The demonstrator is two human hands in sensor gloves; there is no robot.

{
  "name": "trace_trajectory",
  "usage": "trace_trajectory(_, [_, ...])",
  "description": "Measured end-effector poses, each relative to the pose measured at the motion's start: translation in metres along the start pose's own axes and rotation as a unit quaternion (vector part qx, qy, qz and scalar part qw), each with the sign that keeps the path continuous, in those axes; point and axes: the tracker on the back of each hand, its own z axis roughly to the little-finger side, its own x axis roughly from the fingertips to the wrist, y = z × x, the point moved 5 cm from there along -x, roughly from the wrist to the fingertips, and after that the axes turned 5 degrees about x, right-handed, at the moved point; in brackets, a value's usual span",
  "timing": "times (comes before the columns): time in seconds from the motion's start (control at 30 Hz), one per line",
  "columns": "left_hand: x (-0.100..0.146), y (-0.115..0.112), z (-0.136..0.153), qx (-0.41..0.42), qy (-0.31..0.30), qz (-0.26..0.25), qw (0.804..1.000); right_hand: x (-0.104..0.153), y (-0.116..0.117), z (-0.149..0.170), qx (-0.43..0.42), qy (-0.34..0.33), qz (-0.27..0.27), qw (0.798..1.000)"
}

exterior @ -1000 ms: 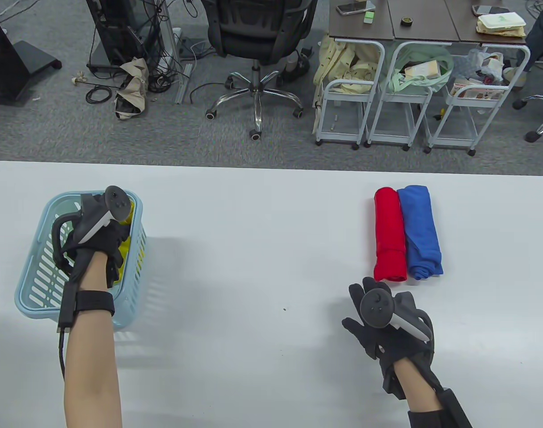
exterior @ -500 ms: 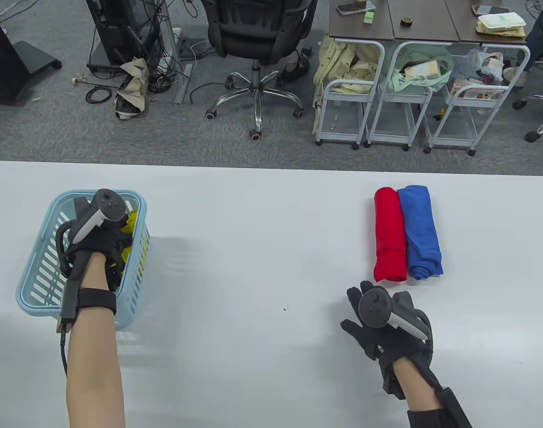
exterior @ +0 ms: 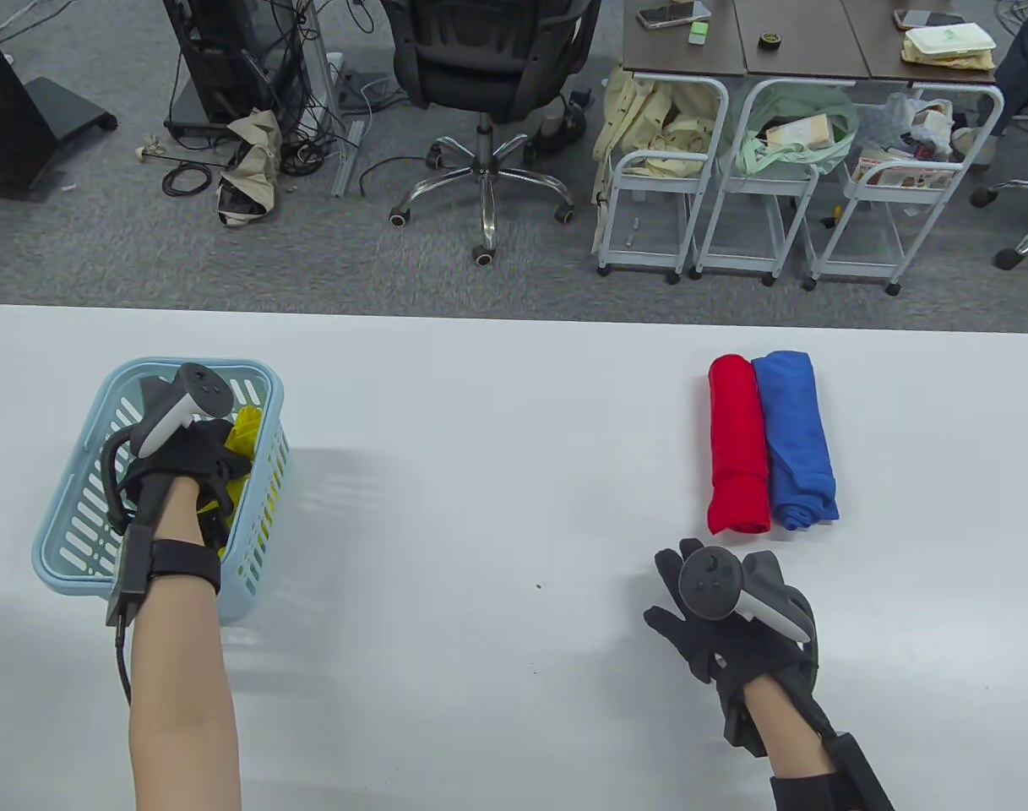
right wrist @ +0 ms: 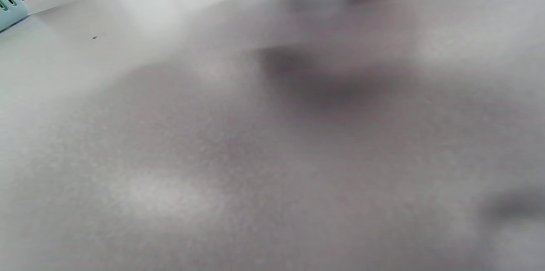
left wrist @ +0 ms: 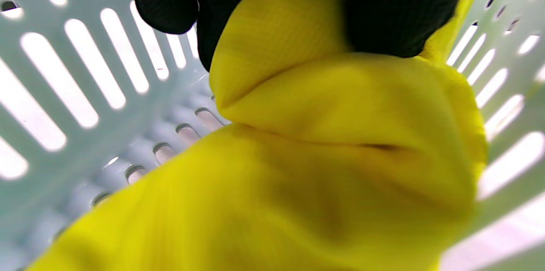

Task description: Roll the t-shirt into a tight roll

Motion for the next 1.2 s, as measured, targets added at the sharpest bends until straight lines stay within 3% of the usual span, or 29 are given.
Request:
trace_trajectory(0.17, [0.006,0.012,0.003,-0.017,0.017,-0.035,0.999,0.0,-0.001,-0.001,-0.004,-0.004,0.003,1.0])
trace_trajectory(0.23, [0.013,0.018,0.005,-0.014,0.05,-0.052,0.997,0.001,-0.002,-0.002,-0.005,-0.006,0.005,1.0])
trace_trajectory(0.47, [0.049,0.05,0.008,-0.009,0.081,-0.143,0.986,0.008,-0.01,-0.009,-0.004,-0.018,0.022,1.0])
trace_trajectory(0.8, [0.14,0.12,-0.036,-0.028,0.01,-0.292,0.956,0.016,-0.018,-0.017,-0.007,-0.035,0.041,0.999])
trace_trajectory(1.2, [0.253,0.171,-0.096,-0.065,-0.055,-0.428,0.9,0.021,-0.023,-0.014,-0.021,-0.043,0.053,0.997])
